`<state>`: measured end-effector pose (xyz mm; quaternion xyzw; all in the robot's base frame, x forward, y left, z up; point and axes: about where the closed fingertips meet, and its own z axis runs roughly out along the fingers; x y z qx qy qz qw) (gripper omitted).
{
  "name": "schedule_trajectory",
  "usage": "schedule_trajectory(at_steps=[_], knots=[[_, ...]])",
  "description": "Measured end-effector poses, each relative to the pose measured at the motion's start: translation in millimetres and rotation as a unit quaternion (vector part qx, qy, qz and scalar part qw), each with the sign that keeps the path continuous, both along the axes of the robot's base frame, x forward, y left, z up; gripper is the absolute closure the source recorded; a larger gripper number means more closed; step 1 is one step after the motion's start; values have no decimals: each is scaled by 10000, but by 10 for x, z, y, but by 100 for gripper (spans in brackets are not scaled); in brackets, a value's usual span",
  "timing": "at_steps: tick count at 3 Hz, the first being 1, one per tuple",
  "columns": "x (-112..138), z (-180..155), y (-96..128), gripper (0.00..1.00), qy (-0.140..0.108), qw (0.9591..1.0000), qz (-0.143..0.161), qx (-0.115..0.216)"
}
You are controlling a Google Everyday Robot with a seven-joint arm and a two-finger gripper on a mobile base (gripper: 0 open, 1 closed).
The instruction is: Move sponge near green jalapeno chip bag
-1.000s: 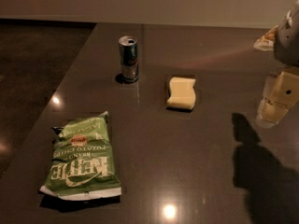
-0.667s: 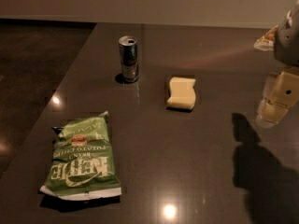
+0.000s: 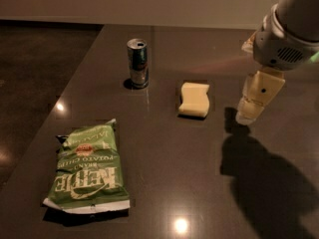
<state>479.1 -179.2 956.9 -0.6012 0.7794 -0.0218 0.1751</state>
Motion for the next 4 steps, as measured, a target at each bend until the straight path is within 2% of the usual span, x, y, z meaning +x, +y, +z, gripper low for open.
schedule_trajectory(at_steps=[1, 2, 4], knots=[[252, -165, 200, 0, 0, 9999, 8, 152], [460, -371, 377, 0, 100, 9995, 12, 304], [708, -879, 658, 1, 498, 9979, 153, 393]])
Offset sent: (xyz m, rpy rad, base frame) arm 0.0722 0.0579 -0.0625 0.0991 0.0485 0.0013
